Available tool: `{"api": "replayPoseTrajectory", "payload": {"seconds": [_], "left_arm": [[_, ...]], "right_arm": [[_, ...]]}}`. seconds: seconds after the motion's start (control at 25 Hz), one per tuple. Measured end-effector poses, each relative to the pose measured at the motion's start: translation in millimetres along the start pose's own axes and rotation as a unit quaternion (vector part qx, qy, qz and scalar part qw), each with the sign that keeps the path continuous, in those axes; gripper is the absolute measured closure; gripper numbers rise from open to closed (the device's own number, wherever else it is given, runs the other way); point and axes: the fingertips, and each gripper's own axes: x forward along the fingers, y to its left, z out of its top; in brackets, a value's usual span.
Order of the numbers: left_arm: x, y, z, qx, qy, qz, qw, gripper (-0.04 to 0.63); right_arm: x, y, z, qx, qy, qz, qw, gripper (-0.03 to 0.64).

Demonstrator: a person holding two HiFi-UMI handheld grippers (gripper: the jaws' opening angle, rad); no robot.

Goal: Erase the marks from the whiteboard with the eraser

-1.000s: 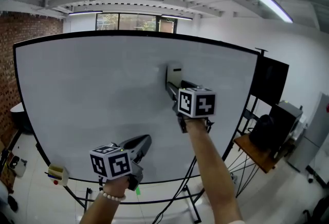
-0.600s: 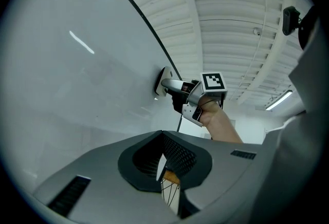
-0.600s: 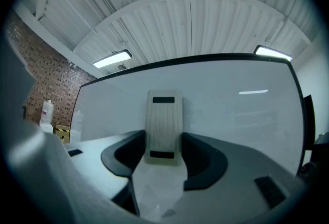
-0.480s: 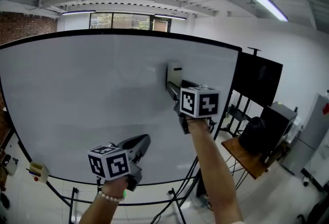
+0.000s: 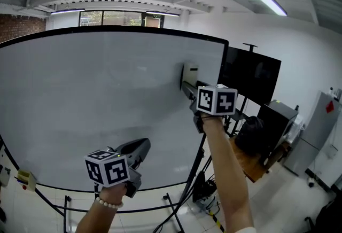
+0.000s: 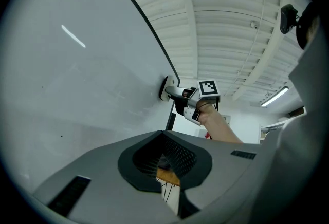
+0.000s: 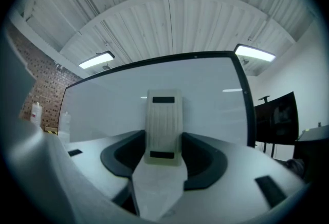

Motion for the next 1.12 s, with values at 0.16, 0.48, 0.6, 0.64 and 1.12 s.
{"api": "replayPoseTrajectory", "payload": {"seconds": [0.16,0.48,0.6,0.64,1.12], "left_arm": [[16,-8,-6,0.004,0.007,-0.011,0.9999,0.598],[43,-15,-20,0.006,0.021,-0.018,0.9996,0.598],[49,-15,-24,0.007,0.027,-0.022,0.9994,0.598],[50,-16,-24,0.006,0.028,-0.022,0.9993,0.598],[50,-10,-30,0.003,0.032,-0.02,0.9993,0.598]], "right_arm": [[-7,-42,-1,0.0,0.004,-0.02,1.0,0.368],[-23,-105,-5,-0.001,0.01,-0.054,0.998,0.37],[-24,-116,-6,-0.009,0.013,-0.064,0.998,0.37],[-25,-120,-7,-0.01,0.014,-0.067,0.998,0.37],[-34,-134,-50,-0.001,0.033,-0.066,0.997,0.37]]}}
